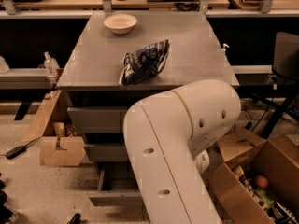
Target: Open bottom drawer
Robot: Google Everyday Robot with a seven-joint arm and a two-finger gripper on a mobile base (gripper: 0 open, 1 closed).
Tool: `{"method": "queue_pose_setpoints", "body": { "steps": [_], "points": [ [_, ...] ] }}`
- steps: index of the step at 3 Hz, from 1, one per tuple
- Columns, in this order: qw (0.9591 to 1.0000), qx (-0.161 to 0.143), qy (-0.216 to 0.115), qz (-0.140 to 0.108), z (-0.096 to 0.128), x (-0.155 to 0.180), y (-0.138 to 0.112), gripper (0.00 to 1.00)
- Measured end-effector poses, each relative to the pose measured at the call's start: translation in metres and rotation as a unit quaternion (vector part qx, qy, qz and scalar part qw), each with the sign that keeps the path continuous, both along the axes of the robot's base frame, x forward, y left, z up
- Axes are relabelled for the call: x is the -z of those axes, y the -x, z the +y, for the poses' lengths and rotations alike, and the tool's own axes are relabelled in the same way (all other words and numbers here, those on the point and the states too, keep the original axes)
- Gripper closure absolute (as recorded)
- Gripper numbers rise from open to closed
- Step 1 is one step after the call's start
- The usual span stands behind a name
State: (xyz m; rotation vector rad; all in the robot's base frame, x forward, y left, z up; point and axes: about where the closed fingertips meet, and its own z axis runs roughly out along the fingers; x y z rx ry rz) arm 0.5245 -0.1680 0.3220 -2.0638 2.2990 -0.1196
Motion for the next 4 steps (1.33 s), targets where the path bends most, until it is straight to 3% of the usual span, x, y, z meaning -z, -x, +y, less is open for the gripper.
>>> {"method": "queue_pose_setpoints", "body": {
  "steps": [2,4],
  "points": [
    [0.9999,0.002,-0.011,-0.005,-0.001,0.019,-0.012,1.00],
    [0.9973,0.000,-0.059,-0.044,-0.012,0.091,-0.056,1.00]
  ]
}}
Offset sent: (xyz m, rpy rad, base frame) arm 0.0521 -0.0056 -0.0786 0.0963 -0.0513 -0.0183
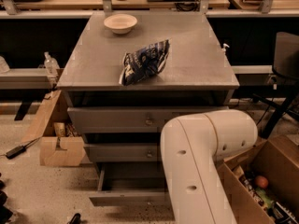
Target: Open bottom drawer
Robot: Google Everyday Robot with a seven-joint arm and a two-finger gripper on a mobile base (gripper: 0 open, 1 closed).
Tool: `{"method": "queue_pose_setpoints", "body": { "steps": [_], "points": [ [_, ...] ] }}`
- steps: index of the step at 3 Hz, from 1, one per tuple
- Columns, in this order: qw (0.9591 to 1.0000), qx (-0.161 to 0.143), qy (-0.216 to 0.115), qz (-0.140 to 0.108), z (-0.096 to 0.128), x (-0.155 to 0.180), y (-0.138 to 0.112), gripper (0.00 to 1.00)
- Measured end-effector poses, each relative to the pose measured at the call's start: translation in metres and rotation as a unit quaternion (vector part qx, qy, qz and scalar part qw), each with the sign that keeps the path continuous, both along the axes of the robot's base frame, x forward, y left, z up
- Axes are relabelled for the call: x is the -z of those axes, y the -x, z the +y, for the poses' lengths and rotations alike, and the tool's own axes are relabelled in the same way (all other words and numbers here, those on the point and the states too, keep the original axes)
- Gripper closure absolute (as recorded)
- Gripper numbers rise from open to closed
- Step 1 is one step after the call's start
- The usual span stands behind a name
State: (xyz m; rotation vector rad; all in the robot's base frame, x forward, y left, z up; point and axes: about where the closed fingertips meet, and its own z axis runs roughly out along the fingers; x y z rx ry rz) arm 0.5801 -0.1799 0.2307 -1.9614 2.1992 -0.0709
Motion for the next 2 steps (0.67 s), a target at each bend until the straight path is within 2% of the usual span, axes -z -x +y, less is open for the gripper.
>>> {"method": "queue_pose_setpoints", "body": {
  "steps": [1,2],
  "points": [
    [0.9999,-0.005,-0.010,0.000,0.002,0.026,-0.007,1.00],
    [0.9999,-0.013,0.008,-0.001,0.004,0.062,-0.017,1.00]
  ]
}}
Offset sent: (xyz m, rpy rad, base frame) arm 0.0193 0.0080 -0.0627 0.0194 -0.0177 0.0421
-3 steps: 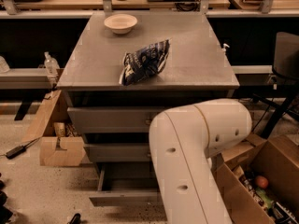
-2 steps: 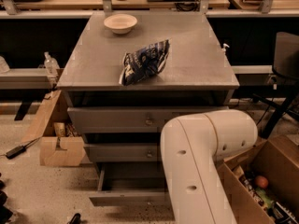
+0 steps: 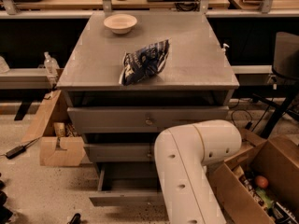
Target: Open bottom drawer
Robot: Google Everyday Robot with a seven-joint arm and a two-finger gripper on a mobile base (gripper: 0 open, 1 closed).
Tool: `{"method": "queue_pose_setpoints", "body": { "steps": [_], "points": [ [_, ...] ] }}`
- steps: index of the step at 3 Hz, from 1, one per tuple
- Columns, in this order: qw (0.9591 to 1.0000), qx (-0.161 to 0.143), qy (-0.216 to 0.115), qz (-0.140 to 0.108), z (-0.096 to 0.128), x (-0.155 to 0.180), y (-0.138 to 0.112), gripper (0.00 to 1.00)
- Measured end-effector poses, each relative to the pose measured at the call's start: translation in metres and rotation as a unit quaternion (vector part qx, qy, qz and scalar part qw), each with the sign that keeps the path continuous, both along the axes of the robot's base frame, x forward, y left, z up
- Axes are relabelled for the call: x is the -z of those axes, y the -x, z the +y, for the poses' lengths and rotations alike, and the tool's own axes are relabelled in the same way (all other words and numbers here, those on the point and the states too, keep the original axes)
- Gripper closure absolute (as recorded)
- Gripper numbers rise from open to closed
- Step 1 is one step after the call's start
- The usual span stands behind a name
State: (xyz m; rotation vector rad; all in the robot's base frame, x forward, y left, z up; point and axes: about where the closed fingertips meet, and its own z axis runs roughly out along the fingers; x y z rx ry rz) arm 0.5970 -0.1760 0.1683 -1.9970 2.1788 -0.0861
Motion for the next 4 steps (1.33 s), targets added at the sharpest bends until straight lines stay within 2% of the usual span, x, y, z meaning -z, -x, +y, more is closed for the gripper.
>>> {"method": "queue_pose_setpoints", "body": {
  "steps": [1,2,3,4],
  "points": [
    [1.0000,0.000,0.000,0.000,0.000,0.000,0.000,1.00],
    [0.9996,0.005,-0.023,0.015,0.001,0.028,-0.001,1.00],
    [0.9988,0.009,-0.045,0.017,0.001,0.042,-0.013,1.00],
    [0.9988,0.009,-0.045,0.019,0.001,0.043,-0.012,1.00]
  ]
}}
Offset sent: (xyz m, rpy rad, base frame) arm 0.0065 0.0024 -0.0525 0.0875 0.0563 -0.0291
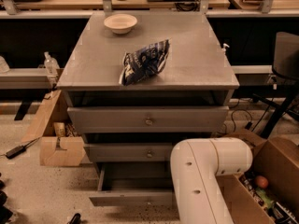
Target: Open bottom drawer
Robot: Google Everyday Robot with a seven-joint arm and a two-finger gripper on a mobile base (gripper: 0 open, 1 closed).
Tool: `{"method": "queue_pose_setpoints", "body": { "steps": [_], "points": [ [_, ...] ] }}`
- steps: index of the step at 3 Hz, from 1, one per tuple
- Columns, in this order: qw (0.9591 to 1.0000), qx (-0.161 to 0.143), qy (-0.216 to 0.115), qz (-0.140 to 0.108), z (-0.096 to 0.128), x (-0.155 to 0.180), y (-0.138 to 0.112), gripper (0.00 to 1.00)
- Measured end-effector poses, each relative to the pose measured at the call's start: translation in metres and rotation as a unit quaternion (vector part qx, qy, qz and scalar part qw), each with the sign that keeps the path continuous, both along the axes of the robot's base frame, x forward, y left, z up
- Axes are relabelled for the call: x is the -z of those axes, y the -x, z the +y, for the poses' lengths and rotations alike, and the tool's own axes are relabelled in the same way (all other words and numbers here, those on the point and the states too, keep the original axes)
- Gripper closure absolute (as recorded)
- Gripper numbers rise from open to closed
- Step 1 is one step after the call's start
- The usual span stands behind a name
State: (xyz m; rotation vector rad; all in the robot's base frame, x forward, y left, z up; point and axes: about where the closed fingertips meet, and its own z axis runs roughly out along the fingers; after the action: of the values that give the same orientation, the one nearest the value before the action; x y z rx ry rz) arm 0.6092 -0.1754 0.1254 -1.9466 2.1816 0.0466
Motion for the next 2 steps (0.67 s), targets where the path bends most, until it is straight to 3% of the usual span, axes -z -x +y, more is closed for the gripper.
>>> {"method": "queue_pose_setpoints", "body": {
  "steps": [1,2],
  "points": [
    [0.9991,-0.001,0.006,0.041,-0.0041,-0.0046,0.0326,1.00],
    [0.9991,-0.001,0.006,0.041,-0.0039,-0.0046,0.0310,1.00]
  ]
}}
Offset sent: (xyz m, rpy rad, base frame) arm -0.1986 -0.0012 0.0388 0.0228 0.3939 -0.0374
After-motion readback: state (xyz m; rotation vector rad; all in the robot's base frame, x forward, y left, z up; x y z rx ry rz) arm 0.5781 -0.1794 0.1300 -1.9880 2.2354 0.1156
